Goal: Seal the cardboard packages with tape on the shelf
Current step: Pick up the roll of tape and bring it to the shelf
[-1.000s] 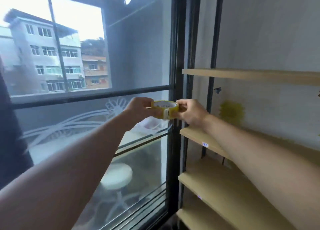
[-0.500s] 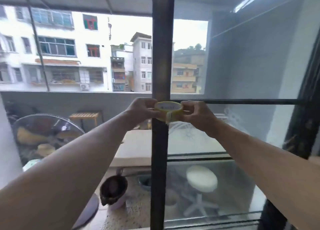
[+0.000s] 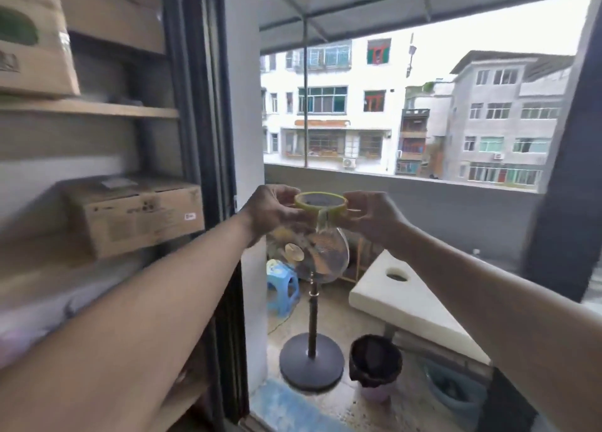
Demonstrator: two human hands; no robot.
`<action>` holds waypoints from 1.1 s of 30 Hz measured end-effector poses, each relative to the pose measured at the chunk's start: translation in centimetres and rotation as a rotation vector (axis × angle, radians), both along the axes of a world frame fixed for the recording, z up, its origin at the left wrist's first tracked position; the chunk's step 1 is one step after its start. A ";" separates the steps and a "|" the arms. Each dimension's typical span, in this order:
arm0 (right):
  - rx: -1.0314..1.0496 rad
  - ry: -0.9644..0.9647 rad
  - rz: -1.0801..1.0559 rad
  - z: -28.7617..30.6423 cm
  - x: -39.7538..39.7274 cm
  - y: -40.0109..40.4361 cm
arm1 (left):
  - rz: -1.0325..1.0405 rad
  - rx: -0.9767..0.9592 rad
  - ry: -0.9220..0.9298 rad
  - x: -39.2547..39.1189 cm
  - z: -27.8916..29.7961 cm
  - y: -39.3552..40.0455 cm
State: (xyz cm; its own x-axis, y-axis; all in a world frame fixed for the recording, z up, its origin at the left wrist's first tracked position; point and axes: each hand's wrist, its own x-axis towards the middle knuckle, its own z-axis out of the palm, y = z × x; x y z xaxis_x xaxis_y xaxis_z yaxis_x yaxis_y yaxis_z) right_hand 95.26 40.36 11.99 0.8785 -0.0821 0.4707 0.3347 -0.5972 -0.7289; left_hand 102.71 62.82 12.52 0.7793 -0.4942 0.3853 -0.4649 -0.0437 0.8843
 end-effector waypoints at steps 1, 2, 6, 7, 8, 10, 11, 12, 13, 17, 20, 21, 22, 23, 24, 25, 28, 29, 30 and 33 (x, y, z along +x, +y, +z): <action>-0.028 0.001 0.044 0.0 1.6 0.9 | 0.050 -0.001 -0.009 0.2 0.1 1.2; -0.041 -0.002 0.083 0.1 3.0 1.6 | 0.088 0.000 -0.019 0.2 0.2 2.1; -0.164 0.017 0.255 0.7 7.4 4.5 | 0.269 -0.001 -0.045 0.6 0.5 5.1; -0.184 0.010 0.280 0.9 8.1 5.0 | 0.308 -0.005 -0.052 0.9 0.5 5.7; -0.177 0.016 0.303 0.8 9.0 5.5 | 0.346 0.000 -0.056 1.2 0.4 6.4; -0.087 0.016 0.371 0.4 10.7 6.4 | 0.420 -0.008 -0.030 1.4 -0.1 7.5; -0.054 0.019 0.405 0.1 11.5 7.1 | 0.462 -0.024 -0.007 1.4 -0.5 8.2; -0.048 0.023 0.423 -0.2 11.9 7.9 | 0.500 -0.022 0.010 1.3 -0.8 8.9; -0.065 0.025 0.449 -0.6 12.4 8.8 | 0.539 -0.012 0.021 1.1 -1.3 9.7; -0.069 0.045 0.582 -2.5 13.3 12.8 | 0.689 0.027 0.029 0.0 -2.8 12.5; -0.122 0.031 0.620 -3.7 13.9 15.3 | 0.763 0.074 0.014 -0.8 -3.7 14.5; -0.128 0.029 0.636 -3.8 14.1 16.2 | 0.795 0.070 0.014 -1.2 -3.9 15.3; -0.132 0.024 0.656 -3.9 14.2 17.1 | 0.823 0.062 0.013 -1.5 -4.1 16.0; -0.137 0.014 0.670 -3.8 14.1 17.9 | 0.850 0.058 0.012 -1.7 -4.2 16.8; -0.138 0.004 0.689 -3.6 14.0 18.6 | 0.874 0.060 0.012 -1.9 -4.2 17.5; -0.137 -0.005 0.705 -3.3 13.8 19.3 | 0.892 0.061 0.011 -2.2 -4.1 18.1; -0.141 -0.026 0.758 -2.3 13.8 21.7 | 0.933 0.042 -0.006 -3.1 -3.0 19.9; -0.141 -0.033 0.755 -2.0 14.1 22.6 | 0.941 0.032 -0.012 -3.3 -2.7 20.5; -0.144 -0.041 0.752 -1.8 14.3 23.5 | 0.961 0.024 -0.018 -3.5 -2.4 21.2; -0.096 -0.062 0.790 -1.3 14.3 26.5 | 1.026 0.021 -0.017 -4.2 -1.7 23.8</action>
